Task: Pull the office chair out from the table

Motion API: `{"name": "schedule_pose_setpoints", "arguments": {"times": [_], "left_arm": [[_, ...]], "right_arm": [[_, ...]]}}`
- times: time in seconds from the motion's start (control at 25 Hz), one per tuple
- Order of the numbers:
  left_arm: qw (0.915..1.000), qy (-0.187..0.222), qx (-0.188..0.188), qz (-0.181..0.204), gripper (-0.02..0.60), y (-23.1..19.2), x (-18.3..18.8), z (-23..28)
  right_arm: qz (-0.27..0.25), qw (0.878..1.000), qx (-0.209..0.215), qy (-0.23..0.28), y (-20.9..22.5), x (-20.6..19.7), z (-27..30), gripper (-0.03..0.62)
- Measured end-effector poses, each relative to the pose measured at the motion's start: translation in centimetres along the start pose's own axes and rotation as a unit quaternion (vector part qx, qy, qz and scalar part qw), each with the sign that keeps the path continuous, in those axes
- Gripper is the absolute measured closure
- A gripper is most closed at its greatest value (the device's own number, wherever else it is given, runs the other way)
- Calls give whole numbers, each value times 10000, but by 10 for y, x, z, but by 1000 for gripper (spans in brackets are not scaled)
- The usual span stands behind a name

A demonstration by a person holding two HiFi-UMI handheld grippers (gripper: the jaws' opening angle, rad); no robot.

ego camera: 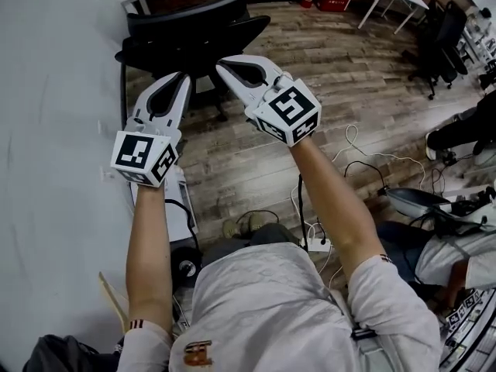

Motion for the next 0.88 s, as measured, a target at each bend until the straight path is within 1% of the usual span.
{"name": "schedule_pose_setpoints", "arguments": {"times": [0.08, 0.24, 0.36, 0.6, 0.88], "left_arm": [[10000, 31, 66, -34, 578, 7, 3, 0], [9996, 141, 204, -93, 581, 24, 14, -1], [9993, 216, 271, -130, 581, 36, 19, -1], [9993, 236, 246, -172, 581, 48, 7, 1], [9998, 125, 37, -140, 581, 59, 15, -5]], "right_arm": [[165, 9997, -12, 153, -6, 6, -5, 591], [467, 9978, -29, 465, -21, 17, -18, 591], [594, 9966, 50, 577, -33, 16, -23, 591], [742, 9951, 18, 648, -37, 10, -34, 592], [638, 9956, 46, 688, -39, 16, -41, 592]]}}
Point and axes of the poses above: the fingertips, and each gripper's own axes: z forward along the fingers, y to its right, x out of its top, the point moved 7 cm from there along -z, backward along the fingers, and after that the axes turned 15 degrees about y, right-handed, at the moved point
